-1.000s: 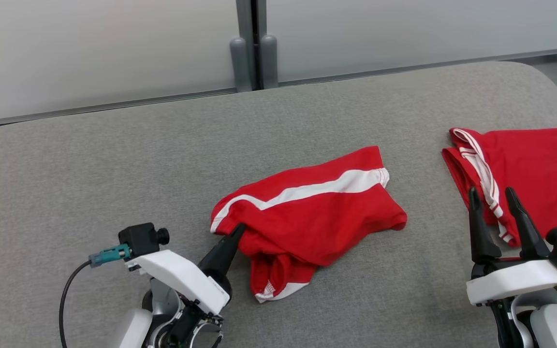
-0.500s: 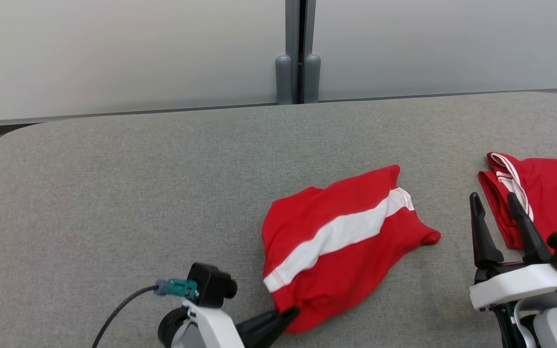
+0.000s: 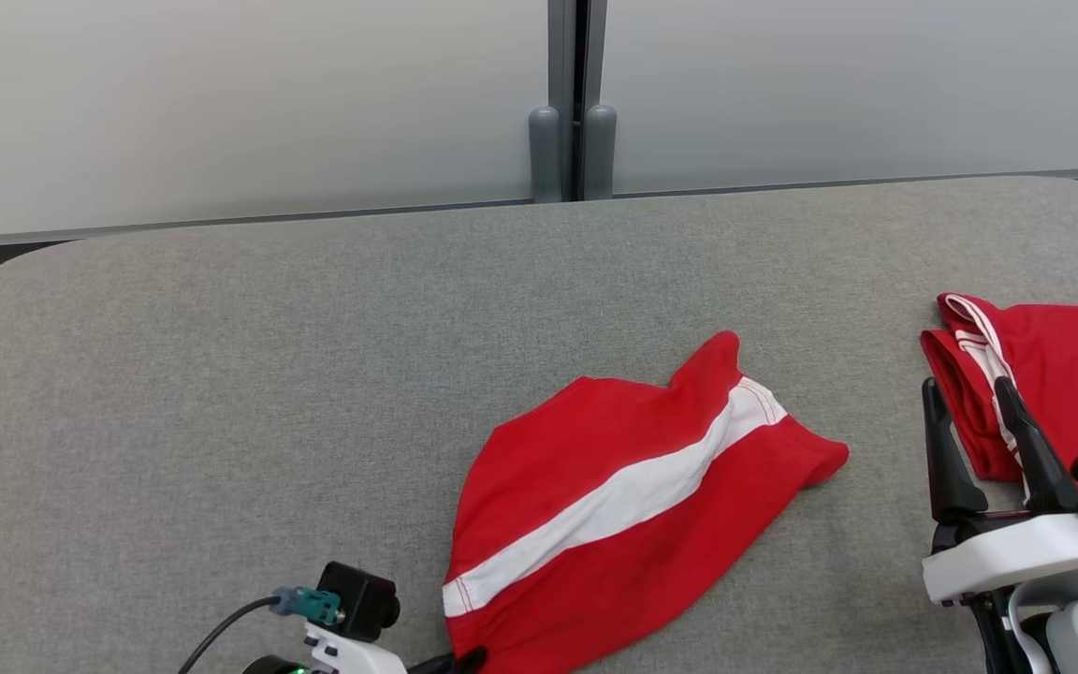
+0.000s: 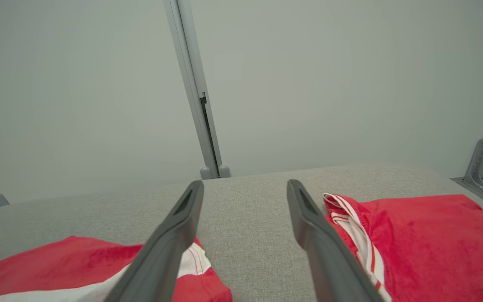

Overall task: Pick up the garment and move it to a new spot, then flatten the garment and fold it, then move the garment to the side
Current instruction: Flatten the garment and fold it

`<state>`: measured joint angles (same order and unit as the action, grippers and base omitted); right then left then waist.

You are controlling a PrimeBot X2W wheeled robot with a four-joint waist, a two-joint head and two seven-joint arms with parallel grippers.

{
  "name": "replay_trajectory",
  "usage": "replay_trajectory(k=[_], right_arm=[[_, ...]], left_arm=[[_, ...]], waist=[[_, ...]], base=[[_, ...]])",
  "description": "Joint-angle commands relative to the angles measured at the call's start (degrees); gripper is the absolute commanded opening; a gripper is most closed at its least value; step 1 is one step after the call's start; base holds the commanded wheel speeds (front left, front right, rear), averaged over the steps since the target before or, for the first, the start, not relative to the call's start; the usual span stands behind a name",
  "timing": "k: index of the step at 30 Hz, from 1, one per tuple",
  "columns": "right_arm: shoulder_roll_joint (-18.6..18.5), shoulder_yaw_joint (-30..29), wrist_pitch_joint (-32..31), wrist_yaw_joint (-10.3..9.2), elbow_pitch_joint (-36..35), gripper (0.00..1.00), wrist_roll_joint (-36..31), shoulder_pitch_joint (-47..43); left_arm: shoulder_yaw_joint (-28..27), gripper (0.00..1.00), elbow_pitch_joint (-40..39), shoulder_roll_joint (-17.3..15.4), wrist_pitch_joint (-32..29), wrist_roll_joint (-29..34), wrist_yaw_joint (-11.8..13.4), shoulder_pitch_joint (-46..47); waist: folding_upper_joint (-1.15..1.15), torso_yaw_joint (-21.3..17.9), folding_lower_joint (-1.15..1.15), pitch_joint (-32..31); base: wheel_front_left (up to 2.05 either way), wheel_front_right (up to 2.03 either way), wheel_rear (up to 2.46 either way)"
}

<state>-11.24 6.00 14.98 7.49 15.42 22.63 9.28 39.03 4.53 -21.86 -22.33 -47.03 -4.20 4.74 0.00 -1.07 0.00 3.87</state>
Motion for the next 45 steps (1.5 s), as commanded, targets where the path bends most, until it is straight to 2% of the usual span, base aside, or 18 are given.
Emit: replay_trajectory(k=[1, 2, 3, 7, 13, 18, 21, 27, 32, 38, 45], right_arm=[[-0.5, -0.2, 0.3, 0.02, 0.2, 1.0, 0.2, -0.5], [-0.5, -0.2, 0.3, 0.02, 0.4, 1.0, 0.2, -0.5], [-0.5, -0.1, 0.3, 0.02, 0.5, 1.0, 0.2, -0.6], [-0.5, 0.0, 0.3, 0.02, 1.0, 1.0, 0.3, -0.9], [-0.6, 0.0, 0.3, 0.02, 1.3, 1.0, 0.2, -1.5], [-0.5, 0.0, 0.3, 0.02, 1.3, 1.0, 0.2, -1.9], [-0.3, 0.1, 0.3, 0.02, 1.2, 1.0, 0.0, -1.9], [-0.4, 0.3, 0.2, 0.02, 0.8, 1.0, -0.1, -2.0], [-0.2, 0.4, -0.1, 0.02, 0.5, 1.0, -0.2, -2.4], [0.2, -0.4, -0.1, 0.02, 0.5, 1.0, -0.5, -3.7], [0.7, 0.6, -0.1, 0.02, -0.2, 1.0, -1.2, -2.8]], left_arm=[[-0.7, 0.47, 1.0, 0.4, 0.9, -1.1, -0.2, -0.8], [-0.8, 0.98, 1.6, 0.2, 1.2, -1.0, -0.2, -0.7], [-0.8, 1.0, 2.1, 0.1, 1.4, -0.7, -0.1, -0.6], [-1.4, 1.0, 2.2, 0.6, 3.1, -0.9, -0.1, -0.5], [-4.5, 1.0, -1.0, -1.6, 6.9, 1.0, 2.7, -1.0], [-8.5, 1.0, -4.3, -2.7, 13.4, 4.4, 7.1, -1.5], [-11.7, 1.0, -4.8, -1.8, 19.3, 6.3, 10.4, -1.7], [-14.7, 1.0, -4.2, -1.0, 29.0, 11.8, 15.9, -2.1], [-16.3, 1.0, -3.3, 0.3, 34.4, 14.3, 19.2, -3.0], [-17.6, 1.0, -4.4, 2.8, 37.2, 18.1, 20.7, -4.1], [-19.7, 1.0, -2.3, 5.1, 37.6, 21.8, 18.8, -4.7]], waist=[[0.0, 0.0, 0.0, -0.1], [0.0, 0.0, 0.0, -0.2], [0.0, 0.0, 0.0, -0.4], [0.0, 0.0, 0.0, -0.9], [0.0, 0.6, 0.0, -2.3], [0.0, 1.2, 0.0, -3.1], [0.0, 1.5, 0.0, -3.6], [0.0, 1.7, 0.0, -4.3], [0.0, 1.4, 0.0, -4.7], [0.0, 1.4, 0.0, -4.9], [0.0, 0.9, 0.0, -4.5]], base=[[0.0, 0.0, 0.0], [0.0, 0.0, 0.0], [0.0, 0.0, 0.0], [0.0, 0.0, 0.0], [0.0, 0.0, 0.0], [0.0, 0.0, 0.0], [0.0, 0.0, 0.0], [0.0, 0.0, 0.0], [0.0, 0.0, 0.0], [0.0, 0.0, 0.0], [0.0, 0.0, 0.0]])
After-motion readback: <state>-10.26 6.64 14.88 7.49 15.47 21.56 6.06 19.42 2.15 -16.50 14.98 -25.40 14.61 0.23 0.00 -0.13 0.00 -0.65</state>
